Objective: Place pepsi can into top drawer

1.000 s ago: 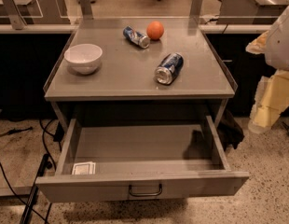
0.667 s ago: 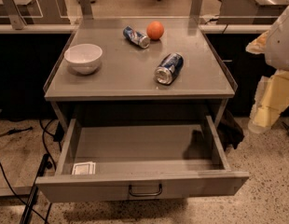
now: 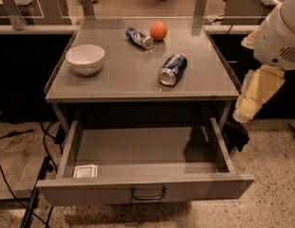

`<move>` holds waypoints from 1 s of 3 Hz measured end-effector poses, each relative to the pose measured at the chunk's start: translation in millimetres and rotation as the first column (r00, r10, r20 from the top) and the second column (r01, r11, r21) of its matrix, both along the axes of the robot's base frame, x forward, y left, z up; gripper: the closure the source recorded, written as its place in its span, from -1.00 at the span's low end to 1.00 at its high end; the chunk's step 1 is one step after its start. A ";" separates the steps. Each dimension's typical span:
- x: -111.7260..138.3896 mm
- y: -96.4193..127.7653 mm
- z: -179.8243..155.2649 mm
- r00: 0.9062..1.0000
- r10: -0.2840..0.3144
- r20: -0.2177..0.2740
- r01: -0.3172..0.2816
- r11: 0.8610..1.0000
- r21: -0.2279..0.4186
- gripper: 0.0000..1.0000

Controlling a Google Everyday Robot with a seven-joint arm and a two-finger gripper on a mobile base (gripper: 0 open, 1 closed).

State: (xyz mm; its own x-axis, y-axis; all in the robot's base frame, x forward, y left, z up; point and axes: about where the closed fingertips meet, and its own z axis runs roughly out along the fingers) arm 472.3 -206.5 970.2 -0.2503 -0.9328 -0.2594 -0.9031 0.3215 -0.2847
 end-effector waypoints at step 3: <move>77.4 19.4 -19.1 0.988 -0.125 0.091 0.116 0.989 0.091 -1.00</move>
Offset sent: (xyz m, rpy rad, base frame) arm 0.1139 0.0270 -0.0286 0.1274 -0.1354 -0.1821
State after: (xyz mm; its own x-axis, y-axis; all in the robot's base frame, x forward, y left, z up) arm 549.8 -187.1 951.2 -0.3295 -0.8708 -0.3649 -0.8260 0.4531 -0.3353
